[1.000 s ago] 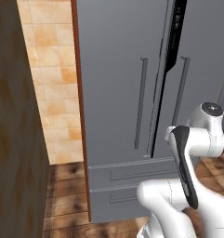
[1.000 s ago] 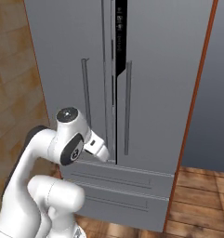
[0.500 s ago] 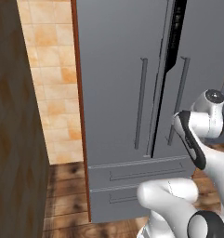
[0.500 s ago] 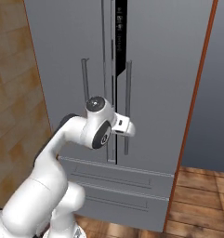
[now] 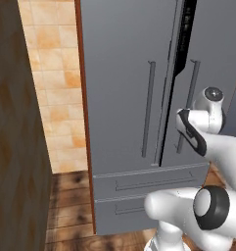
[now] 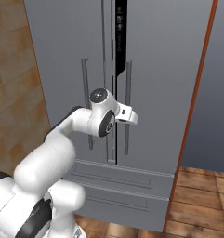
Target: Place one of the steaks on the plate and the other in the bowl. Then place the bowl in the fridge.
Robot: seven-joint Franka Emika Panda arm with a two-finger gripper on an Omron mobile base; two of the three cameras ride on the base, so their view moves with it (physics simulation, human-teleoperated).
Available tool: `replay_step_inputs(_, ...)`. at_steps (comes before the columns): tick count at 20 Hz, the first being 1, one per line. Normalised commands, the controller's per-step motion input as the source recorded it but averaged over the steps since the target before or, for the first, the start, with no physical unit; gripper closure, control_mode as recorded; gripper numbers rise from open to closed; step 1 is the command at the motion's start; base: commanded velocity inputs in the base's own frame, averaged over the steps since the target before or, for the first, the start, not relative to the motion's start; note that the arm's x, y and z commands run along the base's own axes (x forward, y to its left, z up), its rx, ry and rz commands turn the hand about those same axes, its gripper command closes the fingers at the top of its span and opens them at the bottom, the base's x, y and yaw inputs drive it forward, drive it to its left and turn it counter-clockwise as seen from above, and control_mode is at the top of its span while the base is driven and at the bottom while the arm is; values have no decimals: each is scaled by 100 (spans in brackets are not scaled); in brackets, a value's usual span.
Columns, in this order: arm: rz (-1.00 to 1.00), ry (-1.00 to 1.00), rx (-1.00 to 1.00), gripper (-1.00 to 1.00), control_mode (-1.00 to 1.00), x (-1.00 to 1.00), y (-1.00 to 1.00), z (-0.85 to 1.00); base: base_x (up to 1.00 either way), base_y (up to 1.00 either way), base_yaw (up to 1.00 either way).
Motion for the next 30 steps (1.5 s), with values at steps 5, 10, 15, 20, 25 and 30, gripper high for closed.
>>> replay_step_inputs(5,0,-17,9,-100,-100,56,-11,-1,0,0,0)
replay_step_inputs(10,0,4,2,-100,-100,53,-30,0,0,0,0)
replay_step_inputs(15,6,0,3,-100,-100,46,-20,0,0,0,0)
replay_step_inputs(20,2,-7,0,100,-100,35,0,-4,0,0,0)
replay_step_inputs(25,0,-1,0,100,-100,16,0,0,0,0,0)
replay_step_inputs(30,0,0,2,100,-100,-43,-35,45,0,0,0)
